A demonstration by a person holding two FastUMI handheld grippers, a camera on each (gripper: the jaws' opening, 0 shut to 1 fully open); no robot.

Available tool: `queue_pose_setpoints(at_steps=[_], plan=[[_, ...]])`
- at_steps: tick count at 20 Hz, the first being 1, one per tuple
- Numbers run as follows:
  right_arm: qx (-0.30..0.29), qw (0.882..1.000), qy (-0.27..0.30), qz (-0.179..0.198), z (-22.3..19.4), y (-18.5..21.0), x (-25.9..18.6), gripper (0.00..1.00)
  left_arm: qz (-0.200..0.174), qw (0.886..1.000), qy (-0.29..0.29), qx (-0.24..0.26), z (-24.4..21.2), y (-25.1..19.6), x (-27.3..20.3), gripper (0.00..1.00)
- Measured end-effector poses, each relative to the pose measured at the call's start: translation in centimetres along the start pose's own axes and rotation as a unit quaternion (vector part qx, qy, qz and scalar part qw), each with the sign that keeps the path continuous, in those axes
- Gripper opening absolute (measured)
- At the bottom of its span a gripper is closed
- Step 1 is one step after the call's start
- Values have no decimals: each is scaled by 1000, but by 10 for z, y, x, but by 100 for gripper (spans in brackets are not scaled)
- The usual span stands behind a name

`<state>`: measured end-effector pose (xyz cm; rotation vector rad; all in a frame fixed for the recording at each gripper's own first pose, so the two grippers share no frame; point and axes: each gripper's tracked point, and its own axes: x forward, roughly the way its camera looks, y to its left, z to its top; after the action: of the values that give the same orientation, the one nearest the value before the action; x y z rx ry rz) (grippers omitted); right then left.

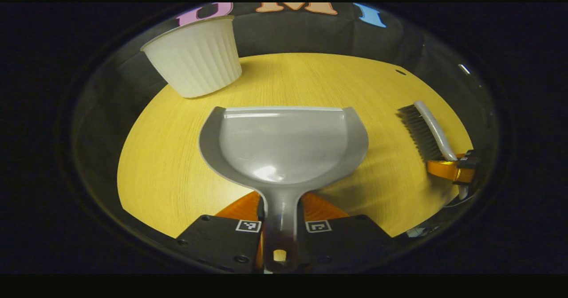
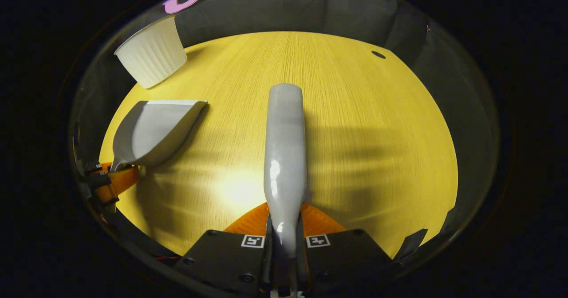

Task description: Pick up the small broom and dustpan from the desktop, sweep the trash into the dustpan with the broom, and then empty the trash into the garbage bin.

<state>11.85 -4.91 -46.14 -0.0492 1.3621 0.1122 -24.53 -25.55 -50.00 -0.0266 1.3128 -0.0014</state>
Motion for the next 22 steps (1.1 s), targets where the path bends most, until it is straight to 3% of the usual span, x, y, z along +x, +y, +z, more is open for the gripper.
queue_pose_setpoints(at_steps=[1,8,9,10,11,12,13,16,19,22], plan=[[0,1000,10,4,1,1,-4,19,1,1000,2,2,-2,1,0,20],[-28,1000,0,-2,5,-8,-16,27,-2,1000,-19,12,6,-3,-6,35],[-32,999,-6,-2,5,-9,-19,42,-5,1000,-27,14,7,-7,-11,40],[-35,999,-12,-1,6,-10,-24,54,-5,999,-40,19,12,-8,-14,59],[-36,999,-21,-1,11,-7,-28,73,1,998,-53,23,15,-6,-20,79],[-35,999,-31,0,11,-6,-34,82,5,998,-62,28,18,-5,-25,98],[-35,998,-45,2,17,-4,-44,95,9,997,-74,29,19,-5,-32,98],[-33,992,-123,15,40,-1,-84,95,23,987,-155,27,44,-2,-62,96],[-35,962,-267,40,79,1,-160,95,41,958,-283,15,85,-3,-128,96],[-49,911,-408,43,108,-5,-244,94,66,925,-375,14,109,-12,-197,95]])
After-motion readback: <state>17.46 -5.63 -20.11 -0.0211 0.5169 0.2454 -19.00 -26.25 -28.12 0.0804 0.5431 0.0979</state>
